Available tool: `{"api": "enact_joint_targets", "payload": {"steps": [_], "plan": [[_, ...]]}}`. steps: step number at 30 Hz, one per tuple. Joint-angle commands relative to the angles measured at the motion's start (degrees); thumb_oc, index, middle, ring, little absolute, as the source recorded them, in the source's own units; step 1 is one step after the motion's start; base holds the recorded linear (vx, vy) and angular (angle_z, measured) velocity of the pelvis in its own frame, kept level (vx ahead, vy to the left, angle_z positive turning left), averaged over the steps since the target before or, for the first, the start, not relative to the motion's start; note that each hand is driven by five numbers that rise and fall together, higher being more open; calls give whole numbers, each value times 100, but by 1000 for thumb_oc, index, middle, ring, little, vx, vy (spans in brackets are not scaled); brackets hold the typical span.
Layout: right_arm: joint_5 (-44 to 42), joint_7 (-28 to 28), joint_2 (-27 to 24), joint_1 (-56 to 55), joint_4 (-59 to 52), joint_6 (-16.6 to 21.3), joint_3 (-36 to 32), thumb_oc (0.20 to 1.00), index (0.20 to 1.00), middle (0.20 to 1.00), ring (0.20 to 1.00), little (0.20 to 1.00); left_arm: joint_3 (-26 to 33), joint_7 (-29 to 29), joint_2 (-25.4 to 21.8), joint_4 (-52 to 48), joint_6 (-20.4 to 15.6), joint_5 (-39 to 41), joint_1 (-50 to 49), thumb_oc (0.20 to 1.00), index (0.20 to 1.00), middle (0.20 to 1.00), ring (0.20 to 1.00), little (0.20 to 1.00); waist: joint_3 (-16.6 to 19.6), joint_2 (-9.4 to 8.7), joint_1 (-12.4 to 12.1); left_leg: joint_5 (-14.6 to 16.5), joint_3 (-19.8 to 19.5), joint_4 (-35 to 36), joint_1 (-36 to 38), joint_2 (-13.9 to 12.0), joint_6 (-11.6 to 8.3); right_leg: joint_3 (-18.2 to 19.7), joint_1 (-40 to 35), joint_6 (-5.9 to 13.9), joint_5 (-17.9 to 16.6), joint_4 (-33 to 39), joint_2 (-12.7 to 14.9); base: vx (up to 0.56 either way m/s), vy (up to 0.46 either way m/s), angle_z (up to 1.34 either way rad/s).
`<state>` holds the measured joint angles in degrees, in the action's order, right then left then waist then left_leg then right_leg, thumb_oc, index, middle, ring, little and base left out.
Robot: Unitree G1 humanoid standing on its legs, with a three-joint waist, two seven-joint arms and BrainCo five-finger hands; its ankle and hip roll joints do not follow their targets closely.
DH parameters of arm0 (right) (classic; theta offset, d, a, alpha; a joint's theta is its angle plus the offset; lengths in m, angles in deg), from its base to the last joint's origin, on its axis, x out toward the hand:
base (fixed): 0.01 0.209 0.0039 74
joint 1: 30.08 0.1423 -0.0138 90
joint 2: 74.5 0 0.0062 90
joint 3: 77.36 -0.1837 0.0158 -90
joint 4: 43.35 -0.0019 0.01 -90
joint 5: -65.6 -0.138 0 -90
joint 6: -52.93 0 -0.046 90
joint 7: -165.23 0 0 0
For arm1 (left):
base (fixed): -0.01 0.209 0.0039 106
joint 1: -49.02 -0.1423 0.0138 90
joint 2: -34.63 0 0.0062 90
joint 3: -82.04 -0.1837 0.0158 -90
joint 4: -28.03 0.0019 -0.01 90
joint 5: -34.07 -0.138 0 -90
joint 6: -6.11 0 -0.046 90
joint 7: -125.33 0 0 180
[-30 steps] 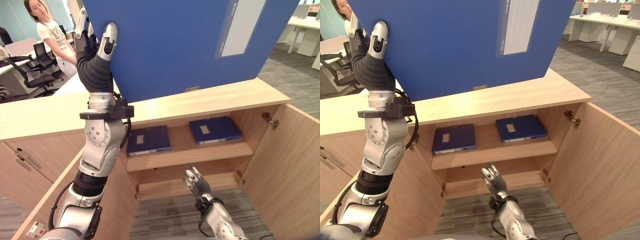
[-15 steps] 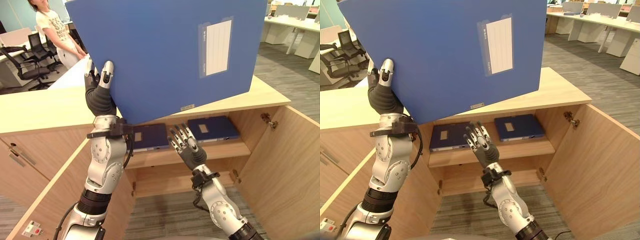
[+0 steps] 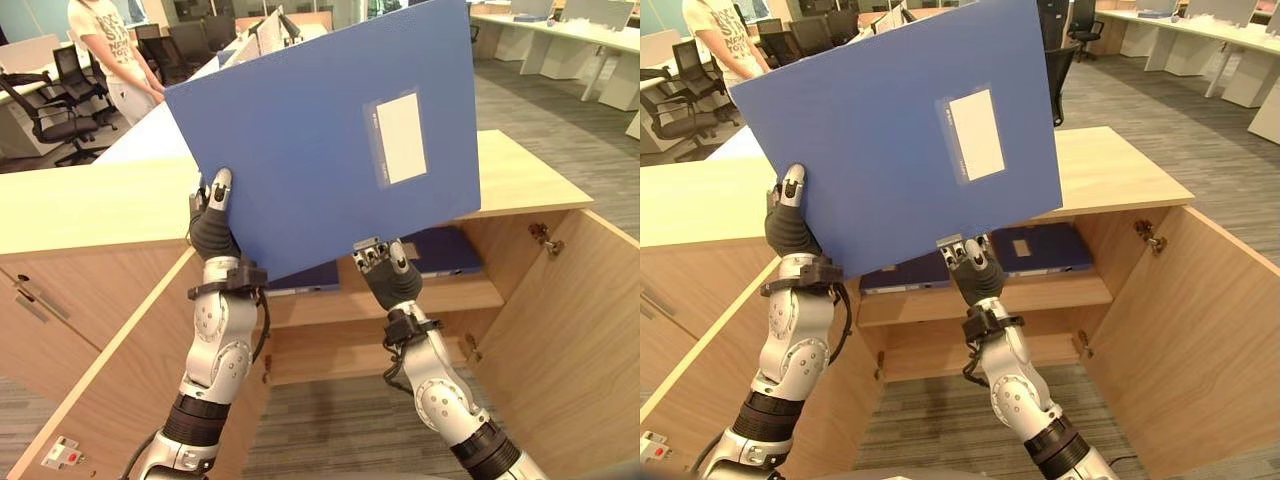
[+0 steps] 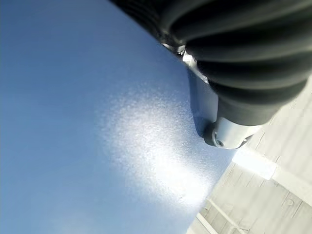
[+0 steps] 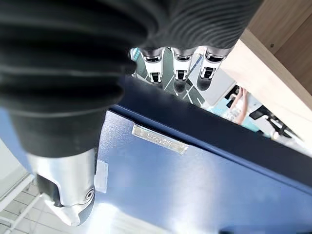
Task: Put the empty folder in the office cabinet
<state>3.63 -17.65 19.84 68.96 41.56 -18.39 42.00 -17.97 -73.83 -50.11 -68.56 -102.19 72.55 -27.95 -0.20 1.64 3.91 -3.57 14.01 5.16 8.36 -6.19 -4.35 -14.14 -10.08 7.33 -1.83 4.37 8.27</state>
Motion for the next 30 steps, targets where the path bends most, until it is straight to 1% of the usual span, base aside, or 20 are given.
{"api": "enact_joint_targets", "payload": {"steps": [1, 10, 17, 23, 25, 27, 28, 29, 30], "plan": [[24, 65, 617, 612, -523, 417, -167, 1000, 1000, 1000, 1000, 1000, -167, 126, -221, 163, -178, 14, 260, 200, 200, 200, 200, 200, 163, -228, -40, 275, -394, -24, 63, -364, -318, 377, 356, 400, 123, -270, 367, 0, 0, 0], [-1, -95, 748, 780, -453, 506, -132, 1000, 1000, 1000, 1000, 1000, -527, 281, -97, 595, -38, 61, 212, 200, 200, 200, 200, 200, 153, -274, -65, 282, -392, -25, 65, -350, -299, 371, 352, 399, 125, -271, 372, 0, 0, 0], [20, -136, 806, 837, -379, 460, 63, 1000, 1000, 1000, 1000, 1000, -768, 325, -34, 763, 25, 35, 342, 200, 200, 200, 200, 200, 148, -291, -66, 279, -400, -24, 50, -354, -295, 379, 348, 395, 128, -271, 379, 0, 0, 0], [42, -230, 806, 793, -266, 428, 103, 1000, 1000, 1000, 1000, 1000, -953, 389, -76, 782, 110, -169, 372, 200, 200, 200, 200, 200, 137, -298, -58, 282, -413, -25, 51, -356, -291, 383, 354, 399, 130, -272, 381, 0, 0, 0], [140, -290, 746, 756, -218, 375, 84, 1000, 1000, 1000, 1000, 1000, -997, 441, -135, 790, 149, -303, 358, 200, 200, 200, 200, 200, 132, -300, -57, 284, -412, -23, 52, -352, -289, 381, 354, 398, 131, -273, 381, 0, 0, 0], [347, -352, 570, 658, -204, 254, 28, 1000, 1000, 1000, 1000, 1000, -1008, 504, -239, 761, 207, -534, 324, 200, 200, 200, 200, 200, 129, -304, -53, 287, -413, -24, 53, -349, -291, 382, 350, 399, 133, -273, 385, 0, 0, 0], [769, -491, 309, 618, -177, 71, -44, 1000, 1000, 1000, 1000, 1000, -963, 546, -387, 704, 233, -795, 298, 200, 200, 200, 200, 200, 132, -309, -64, 290, -408, -23, 55, -348, -292, 382, 347, 399, 135, -275, 386, 0, 0, 0], [776, -500, 308, 613, -187, 66, -44, 1000, 1000, 1000, 1000, 1000, -964, 545, -386, 700, 236, -798, 295, 200, 200, 200, 200, 200, 132, -309, -65, 291, -407, -23, 57, -348, -292, 382, 346, 399, 136, -275, 385, 0, 0, 0], [1097, -473, 142, 516, -189, -53, -189, 1000, 1000, 1000, 1000, 1000, -875, 568, -486, 697, 217, -966, 272, 200, 200, 200, 200, 200, 138, -312, -64, 295, -412, -21, 65, -344, -293, 382, 340, 402, 136, -274, 389, 0, 0, 0]]}}
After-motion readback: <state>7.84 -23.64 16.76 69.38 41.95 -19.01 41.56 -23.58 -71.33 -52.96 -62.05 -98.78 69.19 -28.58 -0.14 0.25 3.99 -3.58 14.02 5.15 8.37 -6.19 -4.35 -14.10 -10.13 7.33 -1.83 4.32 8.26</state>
